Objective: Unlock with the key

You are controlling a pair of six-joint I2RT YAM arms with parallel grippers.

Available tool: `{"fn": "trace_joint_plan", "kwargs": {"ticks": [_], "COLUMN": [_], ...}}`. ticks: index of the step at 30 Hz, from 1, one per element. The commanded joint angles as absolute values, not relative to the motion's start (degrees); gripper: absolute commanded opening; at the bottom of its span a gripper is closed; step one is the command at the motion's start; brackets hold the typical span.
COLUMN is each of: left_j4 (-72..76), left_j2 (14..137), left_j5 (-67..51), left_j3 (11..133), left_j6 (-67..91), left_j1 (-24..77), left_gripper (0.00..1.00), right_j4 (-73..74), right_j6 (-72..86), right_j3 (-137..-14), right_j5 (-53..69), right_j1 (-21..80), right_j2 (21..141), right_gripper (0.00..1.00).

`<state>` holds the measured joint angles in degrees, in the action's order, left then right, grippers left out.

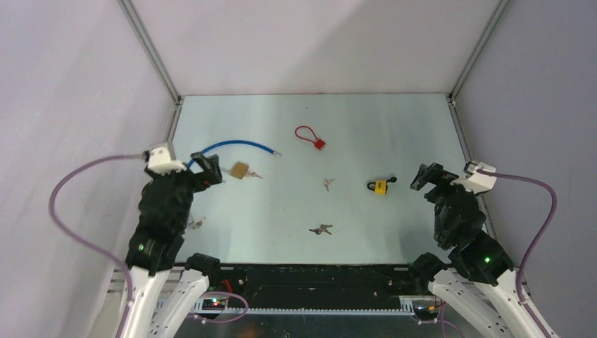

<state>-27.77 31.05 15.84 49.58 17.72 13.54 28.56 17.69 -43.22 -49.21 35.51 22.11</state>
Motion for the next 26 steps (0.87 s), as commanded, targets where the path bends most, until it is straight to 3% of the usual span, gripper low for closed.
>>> {"fn": "trace_joint_plan", "kwargs": {"ticks": [1, 6, 13, 26], "left_j4": [-28.0, -26.5, -25.1, -23.2], "left_j2": [21.3, 16.3, 18.4, 16.1], "left_j5": [27.5, 32.9, 33.7, 33.1], "left_j3": [47.0, 44.7, 43.4, 41.3], "left_j6": [14.8, 15.4, 14.2, 13.4], "left_j1": [16.7, 16.8, 15.9, 15.9], "left_gripper": [1.00, 1.00, 1.00, 1.00], "right_j4": [29.2, 25.0, 22.0, 21.0], "right_j6": [11.4, 7.0, 4.5, 8.0], "right_j3": [-43.8, -41.8, -38.8, -37.7], "right_j5": [-53.6, -54.7, -55.0, -39.6], "right_j1": [35.3, 35.3, 33.6, 18.9], "right_j2": [20.9, 18.8, 13.2, 10.2], "right_gripper": [0.99, 0.99, 0.99, 0.99]}}
